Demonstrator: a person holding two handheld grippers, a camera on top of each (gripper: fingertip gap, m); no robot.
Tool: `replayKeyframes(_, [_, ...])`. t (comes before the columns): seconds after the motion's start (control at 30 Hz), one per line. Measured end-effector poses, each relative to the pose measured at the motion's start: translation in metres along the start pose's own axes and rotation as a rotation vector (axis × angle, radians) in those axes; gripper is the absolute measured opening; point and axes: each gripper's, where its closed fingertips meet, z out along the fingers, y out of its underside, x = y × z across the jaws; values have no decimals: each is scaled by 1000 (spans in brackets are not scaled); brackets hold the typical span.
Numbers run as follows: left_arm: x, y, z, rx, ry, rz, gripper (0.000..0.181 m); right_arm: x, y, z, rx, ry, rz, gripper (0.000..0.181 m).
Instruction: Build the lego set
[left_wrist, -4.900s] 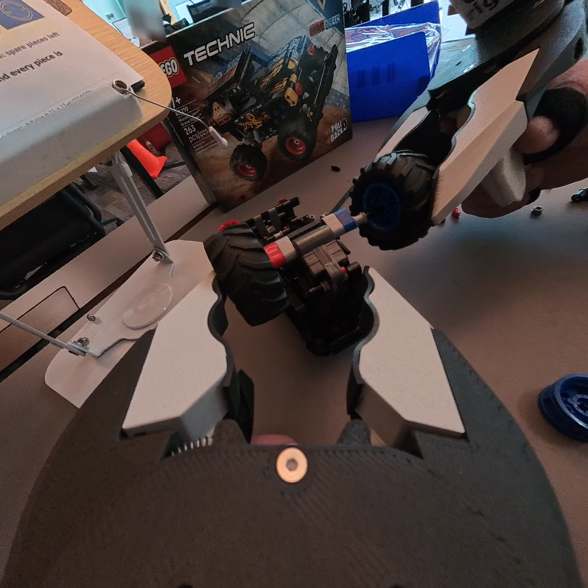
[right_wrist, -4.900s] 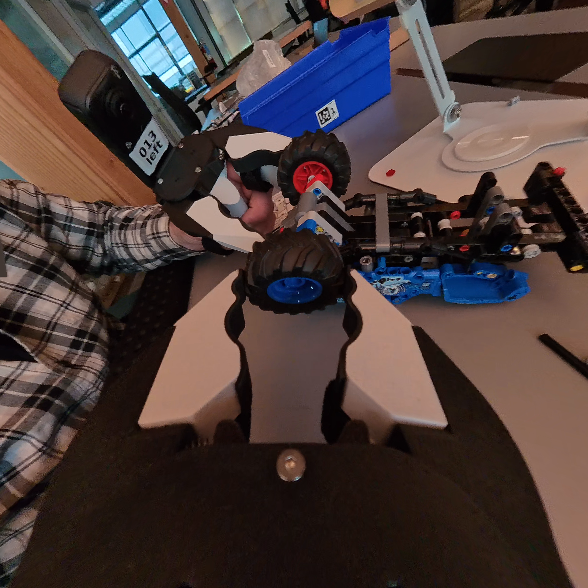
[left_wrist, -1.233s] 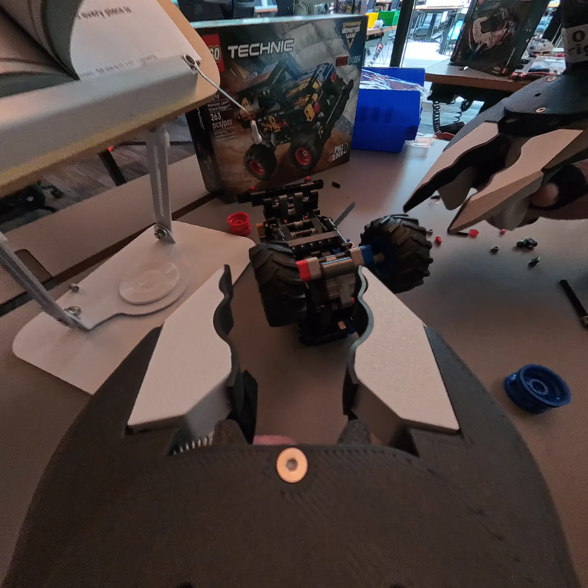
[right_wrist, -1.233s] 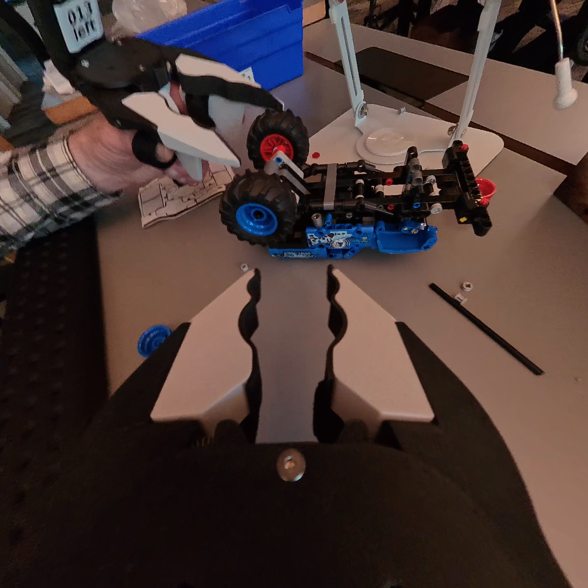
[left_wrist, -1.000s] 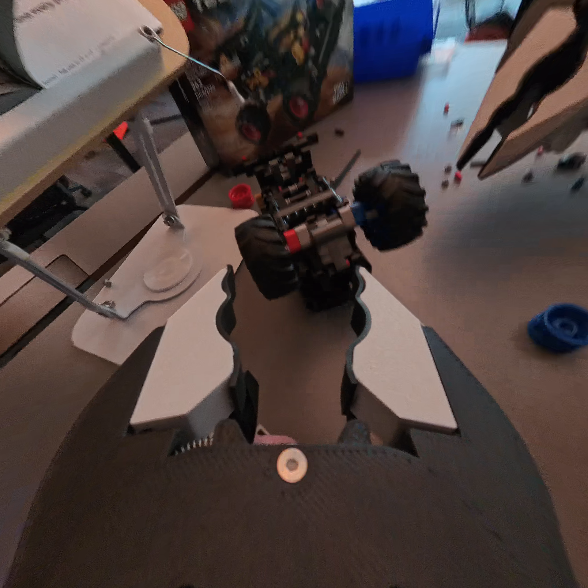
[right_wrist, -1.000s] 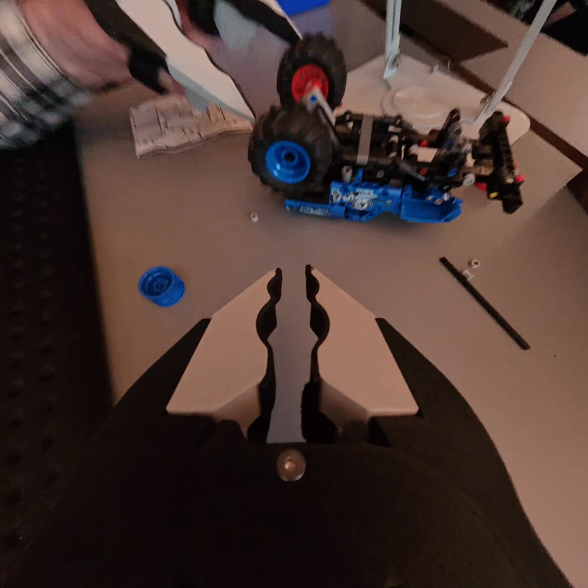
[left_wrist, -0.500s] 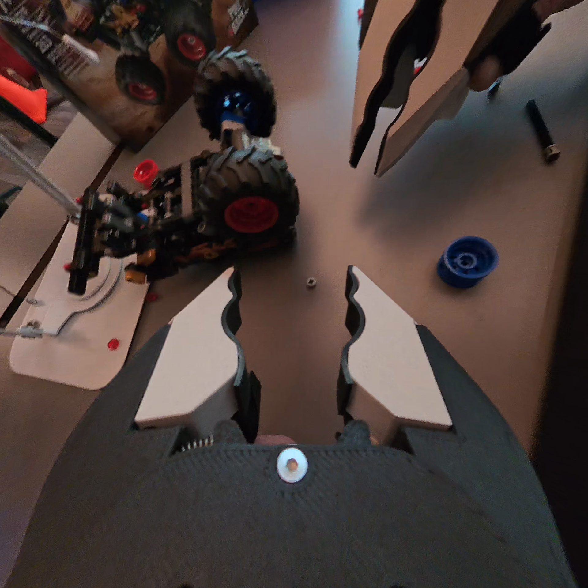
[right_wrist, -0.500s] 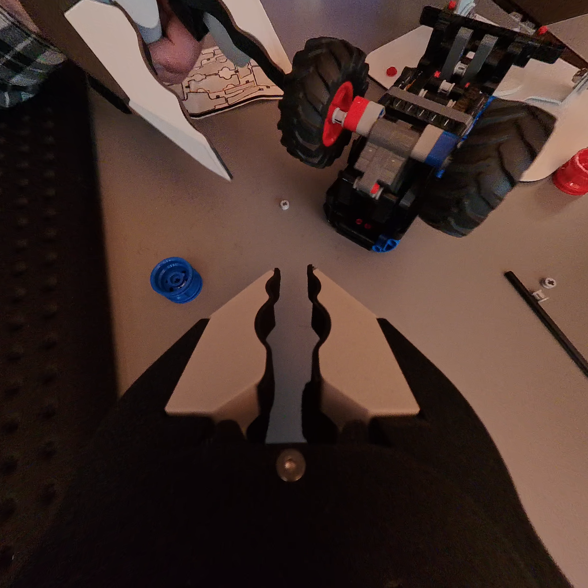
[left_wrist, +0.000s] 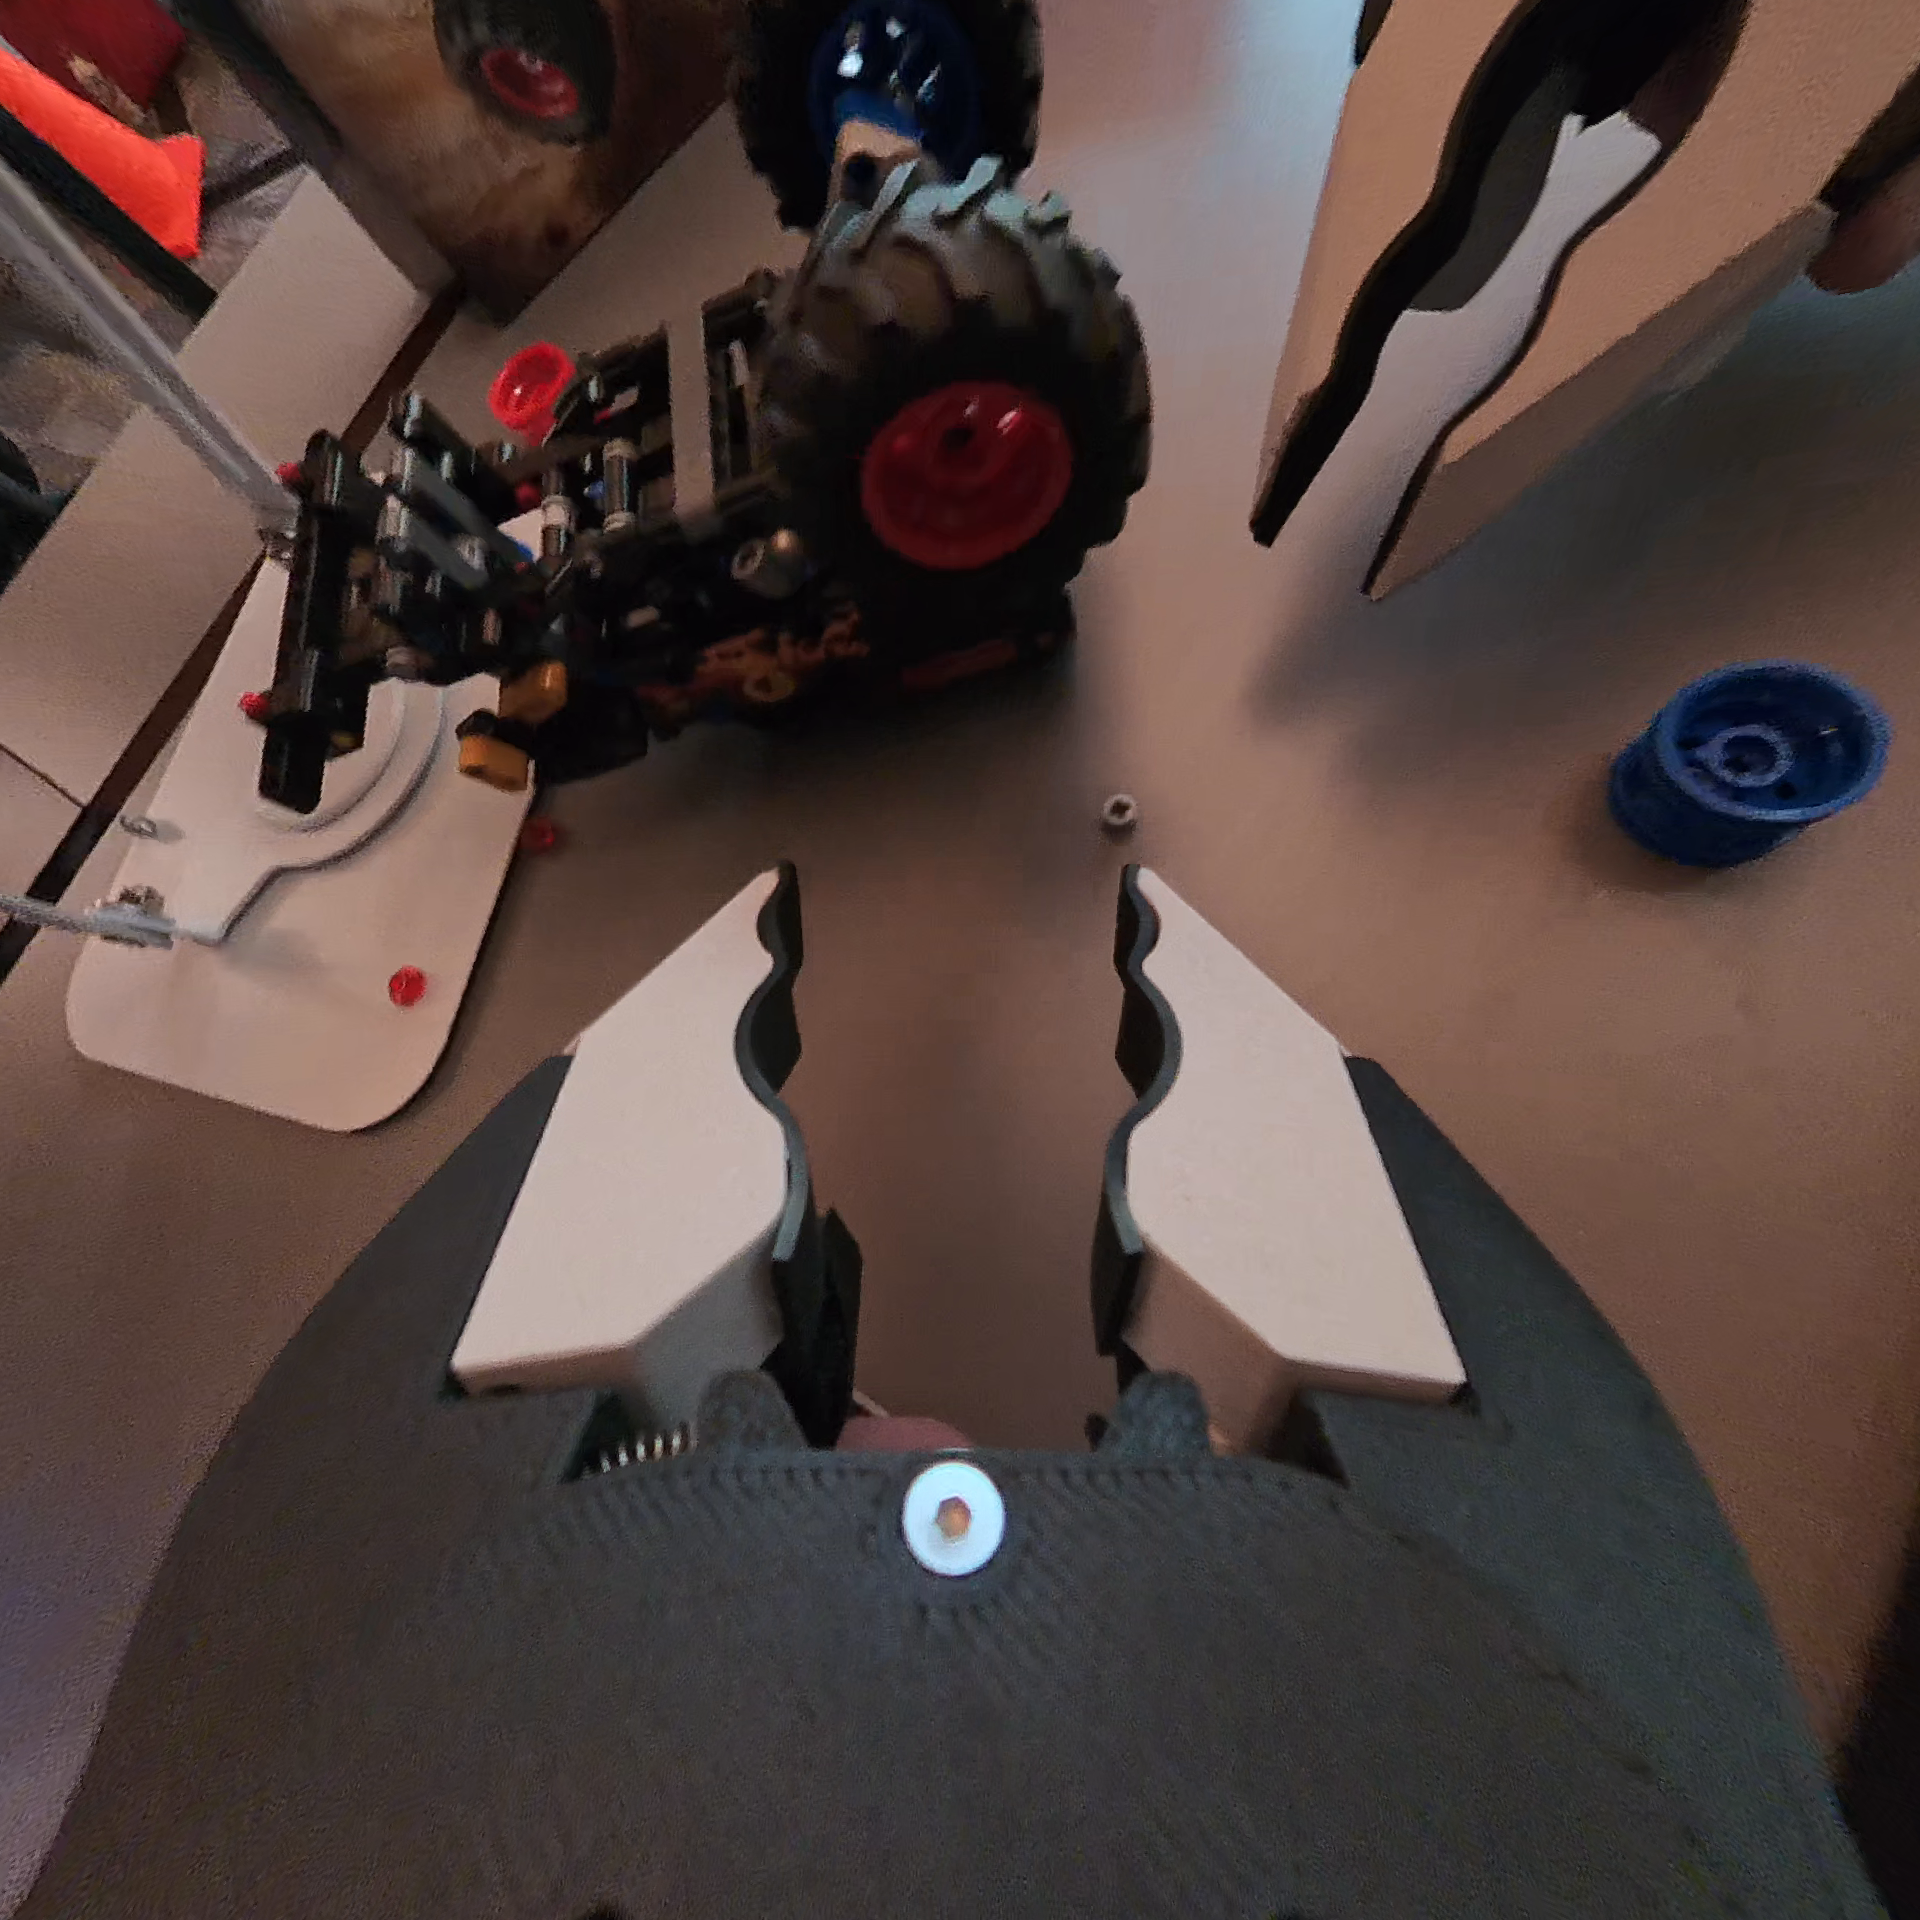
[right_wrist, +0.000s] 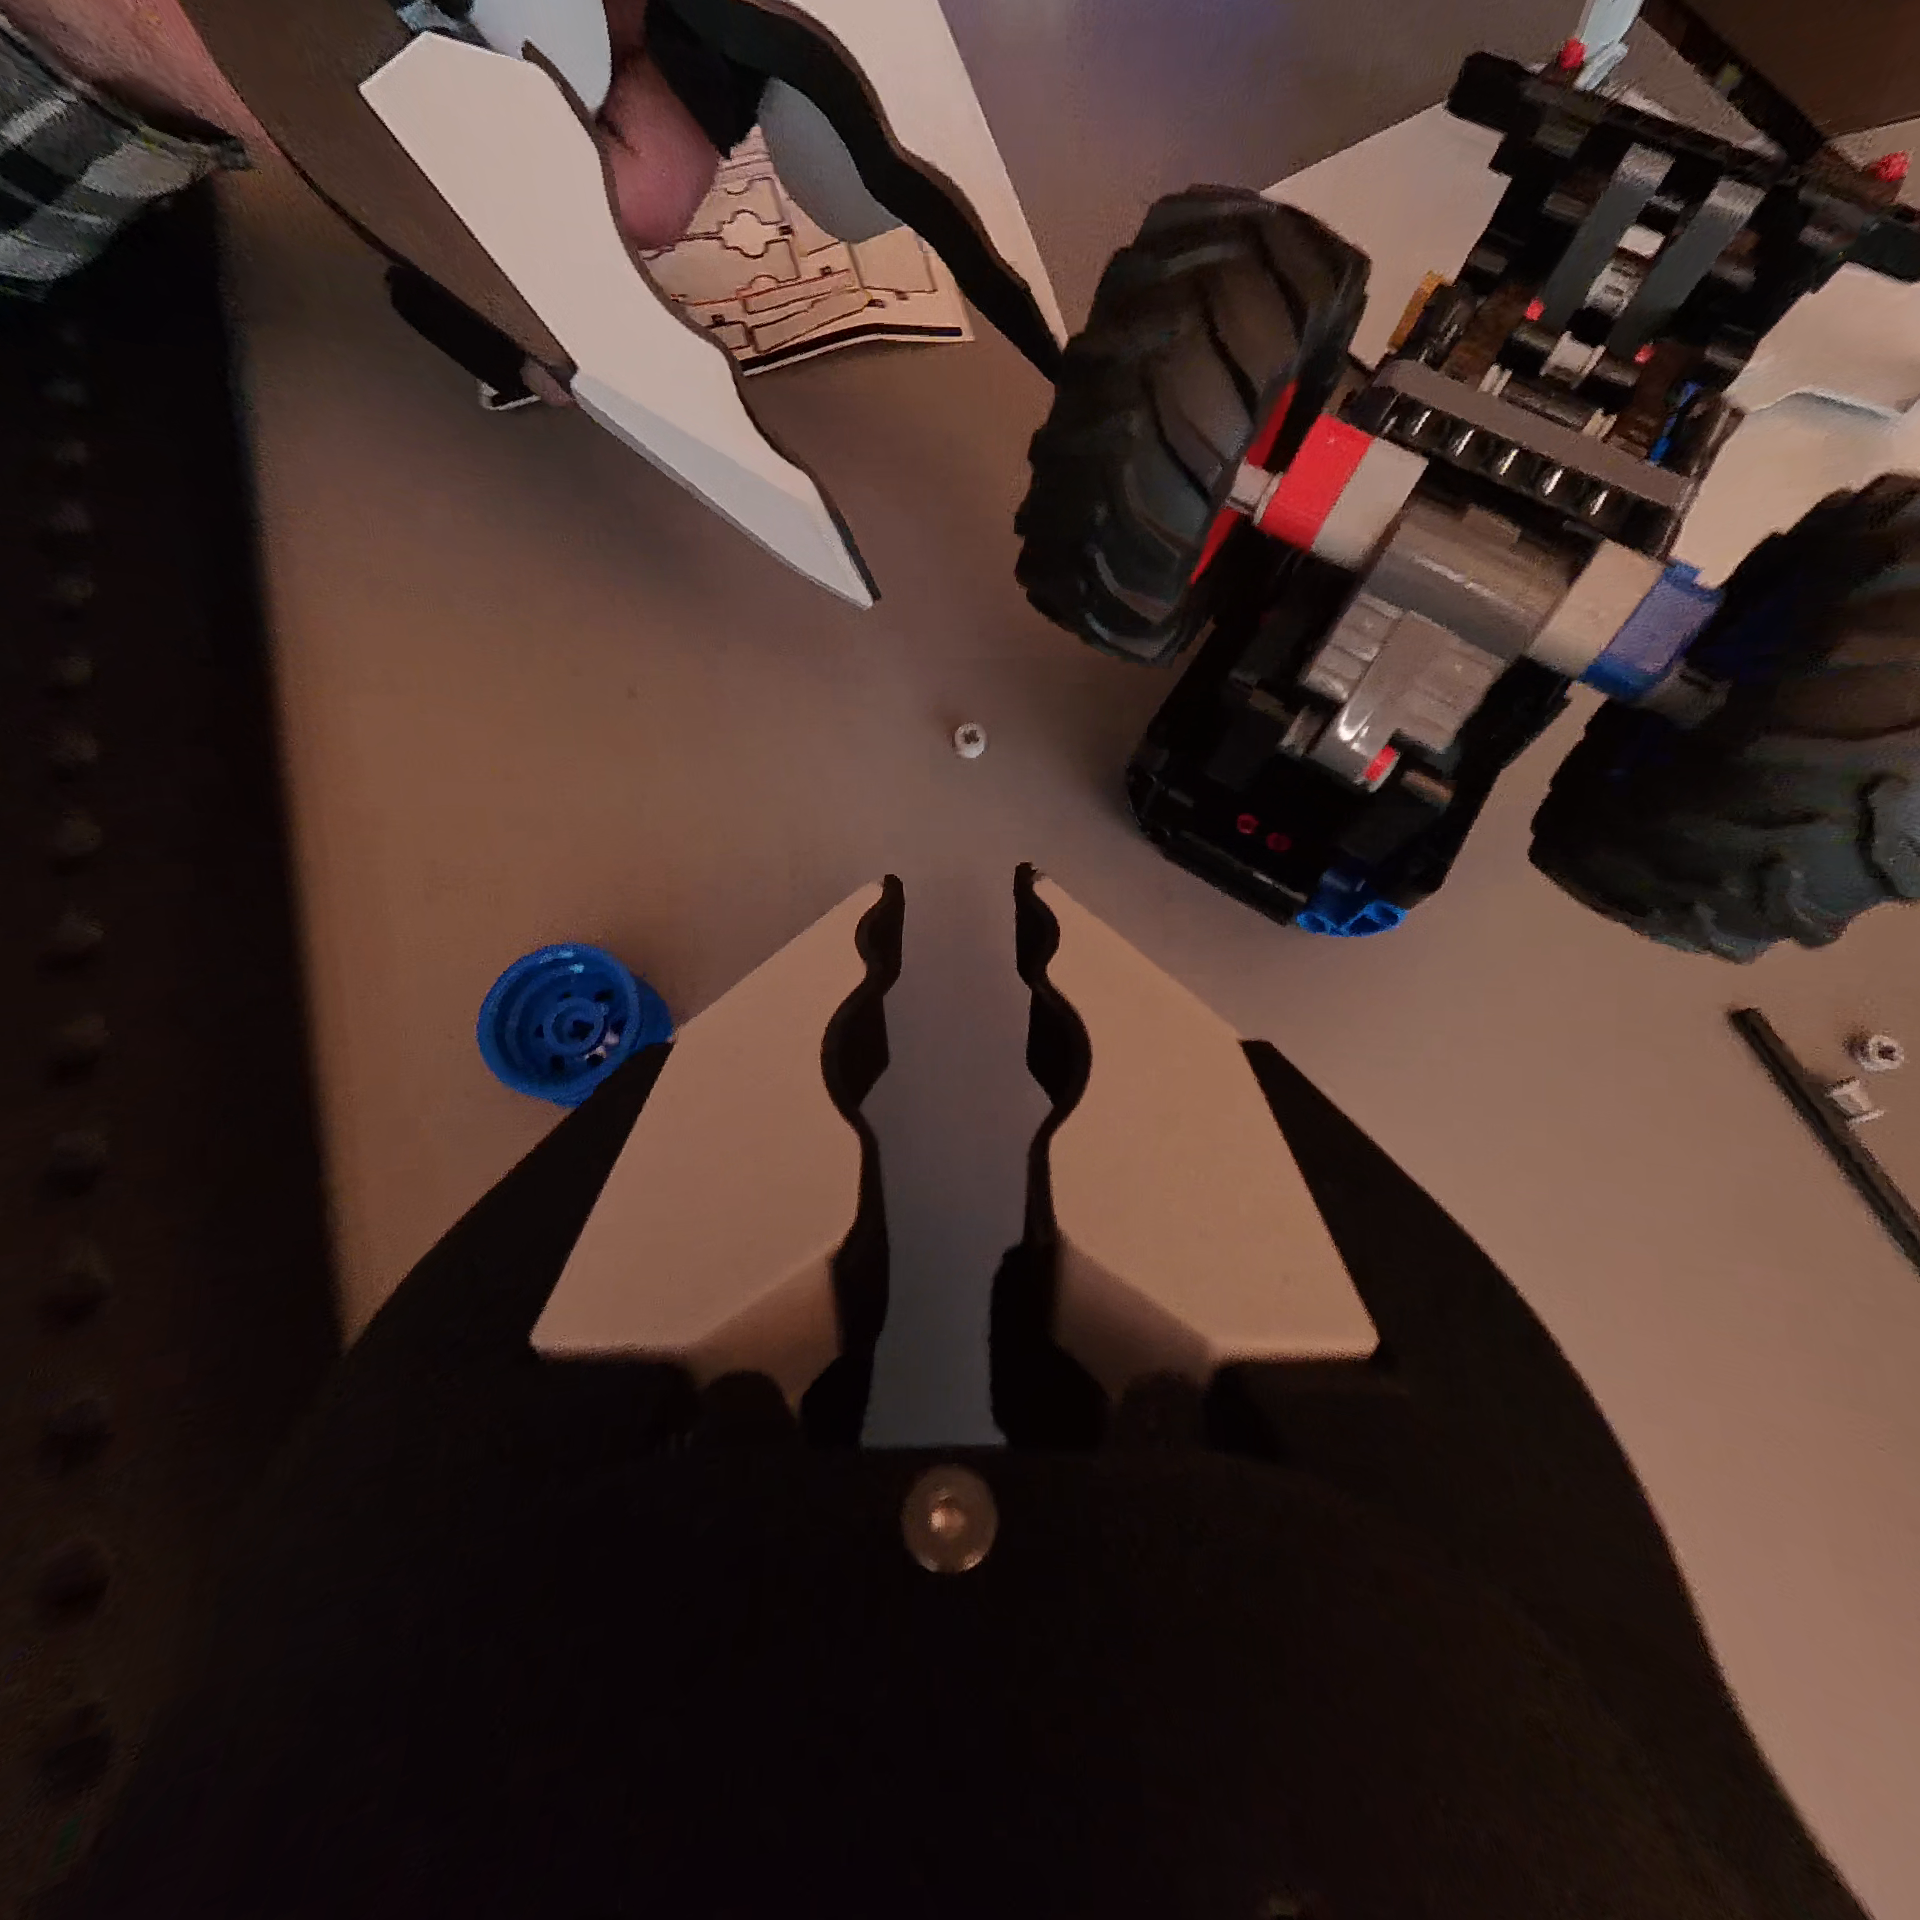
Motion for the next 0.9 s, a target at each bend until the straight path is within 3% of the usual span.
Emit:
replayKeyframes(0.1, [-3, 1, -3, 19, 1, -16, 58, 2, -6, 1, 7, 37, -8, 22])
replayKeyframes(0.23, [-9, -13, -5, 90, -37, 0, 57, 21, -9, -16, 48, 107, 82, 39])
replayKeyframes(0.37, [-17, -39, -2, 168, -72, 59, 48, 53, -25, -41, 192, 228, 225, 88])
replayKeyframes(0.57, [2, -63, 16, 209, -22, 107, 37, 68, -27, -11, 124, 230, 208, 139])
replayKeyframes(0.73, [0, -65, 19, 206, -3, 135, 32, 80, -39, -16, 173, 149, 179, 129])
replayKeyframes(0.9, [-9, -67, 18, 213, 21, 127, 50, 80, -33, -16, 150, 113, 155, 127])
